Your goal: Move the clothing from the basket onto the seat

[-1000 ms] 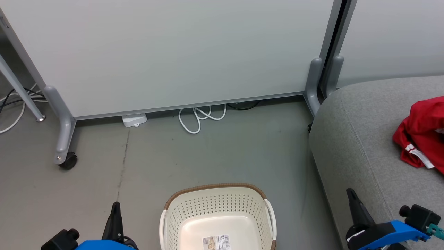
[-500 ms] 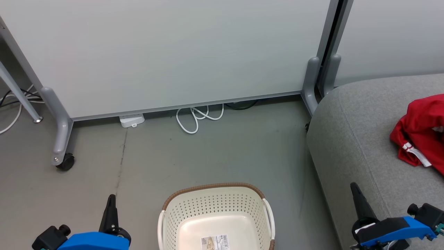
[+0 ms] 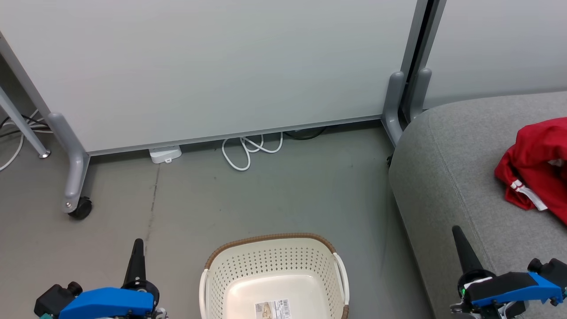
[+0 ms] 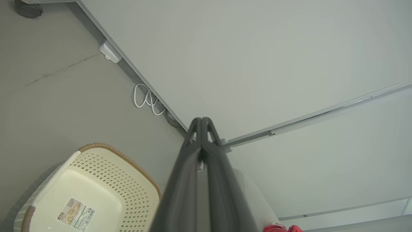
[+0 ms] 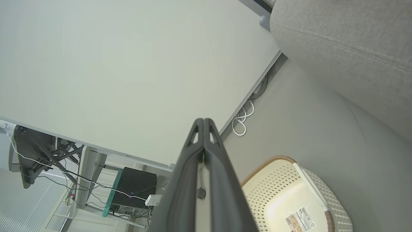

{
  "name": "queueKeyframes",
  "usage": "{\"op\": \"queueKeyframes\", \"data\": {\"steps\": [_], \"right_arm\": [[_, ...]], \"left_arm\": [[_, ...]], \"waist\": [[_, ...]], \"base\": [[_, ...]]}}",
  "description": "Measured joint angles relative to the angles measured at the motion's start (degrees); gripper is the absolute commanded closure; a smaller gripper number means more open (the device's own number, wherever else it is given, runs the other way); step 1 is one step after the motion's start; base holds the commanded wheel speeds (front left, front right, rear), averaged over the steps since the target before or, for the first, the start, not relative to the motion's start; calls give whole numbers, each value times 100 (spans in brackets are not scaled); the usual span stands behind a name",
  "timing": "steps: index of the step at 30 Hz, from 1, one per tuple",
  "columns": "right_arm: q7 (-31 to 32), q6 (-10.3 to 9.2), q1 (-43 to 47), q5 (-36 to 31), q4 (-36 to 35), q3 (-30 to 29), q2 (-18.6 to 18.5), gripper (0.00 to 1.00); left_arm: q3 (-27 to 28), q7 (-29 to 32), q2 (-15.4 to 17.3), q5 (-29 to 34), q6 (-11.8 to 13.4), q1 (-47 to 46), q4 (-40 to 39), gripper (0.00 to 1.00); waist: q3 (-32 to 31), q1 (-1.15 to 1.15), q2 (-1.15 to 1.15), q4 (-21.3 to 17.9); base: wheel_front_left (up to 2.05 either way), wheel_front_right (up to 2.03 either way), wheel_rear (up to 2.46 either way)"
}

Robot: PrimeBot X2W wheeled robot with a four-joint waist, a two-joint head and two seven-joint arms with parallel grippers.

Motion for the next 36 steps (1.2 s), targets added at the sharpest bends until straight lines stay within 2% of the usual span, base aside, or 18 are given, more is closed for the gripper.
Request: {"op": "queueKeyframes", "data": {"steps": [36], "right_arm": [[276,0,-162,1796,-164,-172,5,100]], "left_arm": [[270,477,1,-1681,0,-255,-267,100]], "waist": [[18,0,0,-133]], "base": [[0,0,0]]}}
